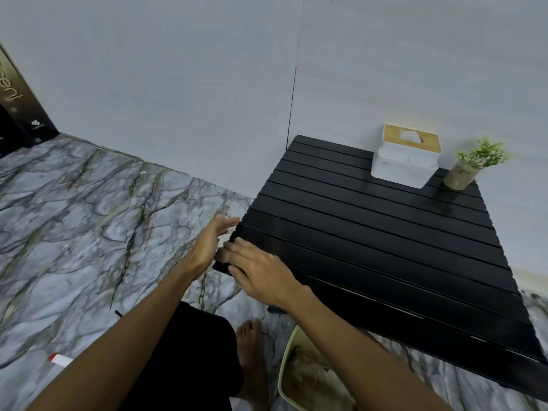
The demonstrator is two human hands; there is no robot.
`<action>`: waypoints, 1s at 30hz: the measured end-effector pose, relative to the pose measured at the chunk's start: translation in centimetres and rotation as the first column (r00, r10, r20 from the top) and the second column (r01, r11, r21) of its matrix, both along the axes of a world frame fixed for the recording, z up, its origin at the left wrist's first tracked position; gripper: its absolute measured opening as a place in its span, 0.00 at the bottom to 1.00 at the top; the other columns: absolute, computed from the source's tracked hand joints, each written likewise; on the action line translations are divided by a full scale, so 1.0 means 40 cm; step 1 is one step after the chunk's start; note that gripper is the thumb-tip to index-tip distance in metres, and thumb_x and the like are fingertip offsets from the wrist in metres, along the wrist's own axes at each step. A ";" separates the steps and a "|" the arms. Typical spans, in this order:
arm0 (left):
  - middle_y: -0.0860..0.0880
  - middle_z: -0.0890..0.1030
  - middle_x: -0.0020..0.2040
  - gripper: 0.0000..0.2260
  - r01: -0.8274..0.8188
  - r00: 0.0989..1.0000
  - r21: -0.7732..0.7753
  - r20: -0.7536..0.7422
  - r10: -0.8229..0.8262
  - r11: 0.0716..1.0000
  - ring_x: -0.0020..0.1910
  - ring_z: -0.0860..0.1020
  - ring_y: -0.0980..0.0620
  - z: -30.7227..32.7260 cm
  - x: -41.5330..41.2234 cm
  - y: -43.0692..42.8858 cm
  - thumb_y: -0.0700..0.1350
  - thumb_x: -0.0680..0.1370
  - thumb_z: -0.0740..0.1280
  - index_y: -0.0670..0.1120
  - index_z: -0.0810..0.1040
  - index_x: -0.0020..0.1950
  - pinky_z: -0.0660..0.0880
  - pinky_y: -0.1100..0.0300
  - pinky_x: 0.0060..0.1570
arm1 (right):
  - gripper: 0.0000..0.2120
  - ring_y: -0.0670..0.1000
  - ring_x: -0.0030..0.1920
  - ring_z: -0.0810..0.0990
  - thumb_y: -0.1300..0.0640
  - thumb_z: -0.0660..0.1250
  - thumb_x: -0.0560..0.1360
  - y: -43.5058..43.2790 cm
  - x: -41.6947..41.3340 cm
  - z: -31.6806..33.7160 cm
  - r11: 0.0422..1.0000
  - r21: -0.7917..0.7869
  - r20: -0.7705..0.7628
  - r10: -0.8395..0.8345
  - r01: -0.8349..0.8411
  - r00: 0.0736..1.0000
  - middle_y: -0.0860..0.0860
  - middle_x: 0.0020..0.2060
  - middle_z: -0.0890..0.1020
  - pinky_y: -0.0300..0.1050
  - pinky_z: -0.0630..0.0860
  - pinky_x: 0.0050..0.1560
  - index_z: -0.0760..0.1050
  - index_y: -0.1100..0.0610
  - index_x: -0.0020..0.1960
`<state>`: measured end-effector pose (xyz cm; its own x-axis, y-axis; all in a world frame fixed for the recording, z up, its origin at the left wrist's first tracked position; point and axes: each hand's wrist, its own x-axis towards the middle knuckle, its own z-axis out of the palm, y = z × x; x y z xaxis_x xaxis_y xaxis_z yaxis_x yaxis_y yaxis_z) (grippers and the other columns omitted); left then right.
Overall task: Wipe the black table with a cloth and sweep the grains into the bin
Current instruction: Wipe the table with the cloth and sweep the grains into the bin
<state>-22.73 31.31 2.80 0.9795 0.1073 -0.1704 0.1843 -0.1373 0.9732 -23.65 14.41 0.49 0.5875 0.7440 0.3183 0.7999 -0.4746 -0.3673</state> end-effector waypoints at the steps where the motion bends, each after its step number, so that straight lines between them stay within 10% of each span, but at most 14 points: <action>1: 0.55 0.77 0.65 0.23 0.016 1.000 0.029 -0.004 -0.016 0.999 0.66 0.70 0.55 -0.003 -0.005 -0.003 0.57 0.82 0.47 0.54 0.79 0.62 0.61 0.56 0.64 | 0.18 0.54 0.76 0.65 0.55 0.59 0.84 -0.008 -0.006 -0.002 0.999 0.006 0.011 0.034 -0.034 0.999 0.51 0.73 0.73 0.45 0.66 0.72 0.70 0.52 0.74; 6: 0.57 0.76 0.62 0.24 0.004 0.994 0.285 0.106 -0.036 0.958 0.64 0.71 0.56 -0.015 -0.030 -0.041 0.61 0.77 0.48 0.55 0.80 0.60 0.63 0.63 0.61 | 0.18 0.53 0.73 0.71 0.58 0.59 0.83 -0.076 -0.045 -0.013 0.999 0.029 0.130 0.031 -0.036 0.991 0.53 0.69 0.76 0.42 0.59 0.77 0.72 0.57 0.72; 11: 0.54 0.65 0.76 0.27 -0.106 0.963 0.723 0.245 -0.110 0.682 0.76 0.56 0.51 -0.042 -0.047 -0.108 0.62 0.81 0.43 0.56 0.71 0.71 0.48 0.46 0.74 | 0.17 0.52 0.72 0.72 0.59 0.62 0.82 -0.231 -0.083 -0.029 0.965 0.116 0.121 -0.251 0.237 0.961 0.54 0.67 0.78 0.42 0.63 0.76 0.74 0.59 0.70; 30: 0.51 0.66 0.75 0.31 0.069 0.864 0.799 0.252 -0.437 0.597 0.77 0.56 0.49 -0.040 -0.072 -0.471 0.64 0.78 0.42 0.52 0.67 0.74 0.48 0.46 0.74 | 0.16 0.64 0.71 0.69 0.58 0.60 0.82 -0.830 -0.226 -0.022 0.272 0.025 -0.156 -0.950 0.962 0.272 0.61 0.64 0.77 0.60 0.76 0.61 0.72 0.63 0.67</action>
